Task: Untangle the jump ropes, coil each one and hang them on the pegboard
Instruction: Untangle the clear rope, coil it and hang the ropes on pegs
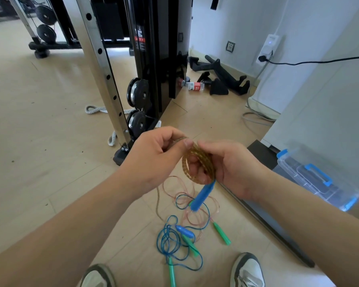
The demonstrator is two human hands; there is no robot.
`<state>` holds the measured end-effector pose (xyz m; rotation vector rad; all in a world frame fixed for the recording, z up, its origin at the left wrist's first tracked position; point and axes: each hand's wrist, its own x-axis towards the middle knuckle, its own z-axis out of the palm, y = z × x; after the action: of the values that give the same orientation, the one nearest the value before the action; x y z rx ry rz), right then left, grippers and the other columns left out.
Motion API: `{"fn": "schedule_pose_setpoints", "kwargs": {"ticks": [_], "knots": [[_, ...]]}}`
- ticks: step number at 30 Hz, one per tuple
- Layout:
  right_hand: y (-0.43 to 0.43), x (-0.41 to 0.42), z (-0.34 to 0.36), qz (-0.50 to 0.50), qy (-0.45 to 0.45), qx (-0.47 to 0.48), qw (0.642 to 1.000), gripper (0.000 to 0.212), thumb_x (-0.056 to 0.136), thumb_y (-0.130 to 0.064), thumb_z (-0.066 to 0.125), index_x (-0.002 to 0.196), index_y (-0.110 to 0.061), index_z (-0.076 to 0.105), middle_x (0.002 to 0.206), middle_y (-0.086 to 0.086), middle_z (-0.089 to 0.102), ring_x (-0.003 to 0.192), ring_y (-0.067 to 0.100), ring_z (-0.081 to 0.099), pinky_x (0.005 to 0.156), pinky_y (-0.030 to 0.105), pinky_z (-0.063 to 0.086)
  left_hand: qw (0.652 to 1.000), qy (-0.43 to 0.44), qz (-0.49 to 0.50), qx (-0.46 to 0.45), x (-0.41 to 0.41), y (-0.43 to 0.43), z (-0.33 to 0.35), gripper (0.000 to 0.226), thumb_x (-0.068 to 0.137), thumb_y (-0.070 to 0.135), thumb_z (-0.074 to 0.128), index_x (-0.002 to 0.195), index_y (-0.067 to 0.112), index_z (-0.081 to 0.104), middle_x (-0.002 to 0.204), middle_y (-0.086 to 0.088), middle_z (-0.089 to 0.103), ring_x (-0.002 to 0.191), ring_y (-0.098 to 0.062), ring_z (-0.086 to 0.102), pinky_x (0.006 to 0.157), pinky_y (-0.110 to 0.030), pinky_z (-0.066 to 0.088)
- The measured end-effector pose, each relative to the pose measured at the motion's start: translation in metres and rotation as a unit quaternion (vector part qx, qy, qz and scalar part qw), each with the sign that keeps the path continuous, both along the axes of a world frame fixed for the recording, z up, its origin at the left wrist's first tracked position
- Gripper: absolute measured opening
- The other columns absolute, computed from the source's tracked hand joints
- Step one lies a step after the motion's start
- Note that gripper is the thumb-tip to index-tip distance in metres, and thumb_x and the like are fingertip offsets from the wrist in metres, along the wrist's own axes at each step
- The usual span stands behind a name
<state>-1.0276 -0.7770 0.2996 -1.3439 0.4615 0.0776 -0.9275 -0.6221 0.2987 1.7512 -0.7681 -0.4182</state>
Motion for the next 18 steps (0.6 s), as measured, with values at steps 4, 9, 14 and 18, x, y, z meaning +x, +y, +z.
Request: {"fn": "schedule_pose_setpoints", "kwargs": {"ticks": [4, 9, 14, 18], "knots": [[0.001, -0.001, -0.002, 0.011, -0.019, 0.042, 0.999, 0.022, 0.095, -0.025, 0.065, 0.088, -0.004, 0.066, 0.073, 0.012, 0.062, 0.058, 0.019, 0.053, 0.055, 0.025, 0.047, 0.999, 0.015, 0.017, 0.045, 0.004, 0.001, -0.006, 0.021, 0.097, 0.038, 0.066, 0.085, 0.022, 0.071, 0.062, -0.006, 0.054, 0.055, -0.010, 0.041, 0.051, -0.022, 0.036], [0.005, 0.000, -0.002, -0.018, -0.024, 0.103, 0.994, 0.024, 0.089, -0.030, 0.072, 0.087, -0.006, 0.068, 0.077, 0.009, 0.062, 0.060, 0.015, 0.056, 0.060, 0.026, 0.049, 0.988, -0.092, 0.038, 0.116, -0.016, -0.002, -0.021, 0.035, 0.105, 0.040, 0.045, 0.075, 0.023, 0.053, 0.060, 0.007, 0.054, 0.059, -0.014, 0.052, 0.060, -0.035, 0.047], [0.010, 0.002, -0.001, -0.099, 0.029, 0.132, 0.986, 0.025, 0.101, -0.028, 0.061, 0.083, -0.010, 0.063, 0.076, 0.010, 0.072, 0.058, 0.017, 0.065, 0.053, 0.024, 0.050, 0.974, -0.133, 0.070, 0.171, -0.033, -0.010, -0.018, 0.024, 0.105, 0.033, 0.037, 0.084, 0.025, 0.043, 0.068, 0.002, 0.053, 0.068, -0.026, 0.057, 0.064, -0.045, 0.050], [0.005, 0.004, 0.001, -0.202, -0.015, 0.174, 0.964, 0.025, 0.101, -0.025, 0.064, 0.102, 0.000, 0.063, 0.103, 0.025, 0.077, 0.084, 0.027, 0.078, 0.062, 0.029, 0.059, 0.922, -0.215, -0.013, 0.321, -0.039, -0.012, -0.024, 0.008, 0.102, 0.023, 0.040, 0.095, 0.023, 0.043, 0.073, 0.004, 0.044, 0.073, -0.025, 0.054, 0.062, -0.036, 0.042]]}}
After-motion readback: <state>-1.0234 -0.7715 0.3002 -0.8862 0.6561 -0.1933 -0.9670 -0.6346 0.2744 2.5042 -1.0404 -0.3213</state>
